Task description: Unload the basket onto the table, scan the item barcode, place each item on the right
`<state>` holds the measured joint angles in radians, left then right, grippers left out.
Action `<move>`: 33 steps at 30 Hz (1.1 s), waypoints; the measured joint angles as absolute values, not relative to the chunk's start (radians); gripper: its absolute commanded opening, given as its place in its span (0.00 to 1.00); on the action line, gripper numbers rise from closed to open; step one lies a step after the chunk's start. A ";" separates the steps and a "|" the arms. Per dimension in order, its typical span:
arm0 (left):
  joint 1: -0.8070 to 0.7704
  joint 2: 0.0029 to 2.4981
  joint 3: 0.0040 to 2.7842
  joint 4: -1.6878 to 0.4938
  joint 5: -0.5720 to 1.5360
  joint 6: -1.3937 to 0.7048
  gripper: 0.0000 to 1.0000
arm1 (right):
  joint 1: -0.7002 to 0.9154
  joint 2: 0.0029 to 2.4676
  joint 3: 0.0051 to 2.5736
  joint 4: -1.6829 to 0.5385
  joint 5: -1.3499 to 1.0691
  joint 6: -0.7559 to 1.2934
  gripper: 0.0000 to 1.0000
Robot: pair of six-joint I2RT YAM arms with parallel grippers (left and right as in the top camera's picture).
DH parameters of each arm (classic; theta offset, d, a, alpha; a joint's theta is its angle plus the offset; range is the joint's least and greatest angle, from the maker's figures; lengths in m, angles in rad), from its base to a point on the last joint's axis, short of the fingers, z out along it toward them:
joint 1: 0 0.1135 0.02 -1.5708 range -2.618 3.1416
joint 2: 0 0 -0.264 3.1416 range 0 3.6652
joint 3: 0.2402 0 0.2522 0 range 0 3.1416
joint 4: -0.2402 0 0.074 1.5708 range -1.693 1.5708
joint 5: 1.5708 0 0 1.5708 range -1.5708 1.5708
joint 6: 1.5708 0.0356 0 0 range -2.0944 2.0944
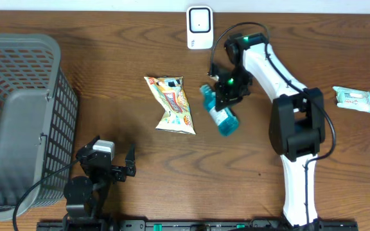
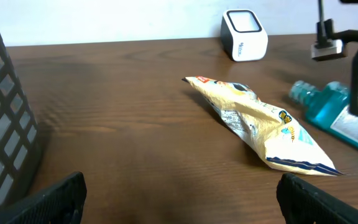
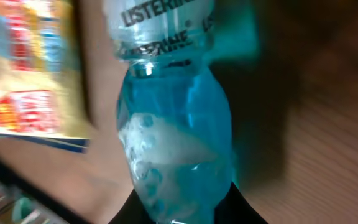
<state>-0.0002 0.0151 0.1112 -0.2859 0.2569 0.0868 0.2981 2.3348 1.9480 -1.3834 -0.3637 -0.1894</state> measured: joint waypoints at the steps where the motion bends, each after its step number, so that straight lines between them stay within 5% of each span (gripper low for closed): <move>1: 0.000 0.015 0.111 -0.286 0.257 0.087 0.98 | 0.297 2.320 1.945 -1.383 -0.319 -0.175 0.01; 18: 0.000 0.015 0.111 -0.286 0.257 0.087 0.98 | 0.420 2.248 1.923 -1.288 -0.003 -0.014 0.08; 33: 0.000 0.015 0.111 -0.286 0.257 0.087 0.98 | 0.440 2.251 1.892 -1.263 0.034 0.044 0.38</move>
<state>-0.0002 0.0151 0.1112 -0.2859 0.2569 0.0868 0.4397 2.2513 1.8915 -1.2629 0.0338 0.0437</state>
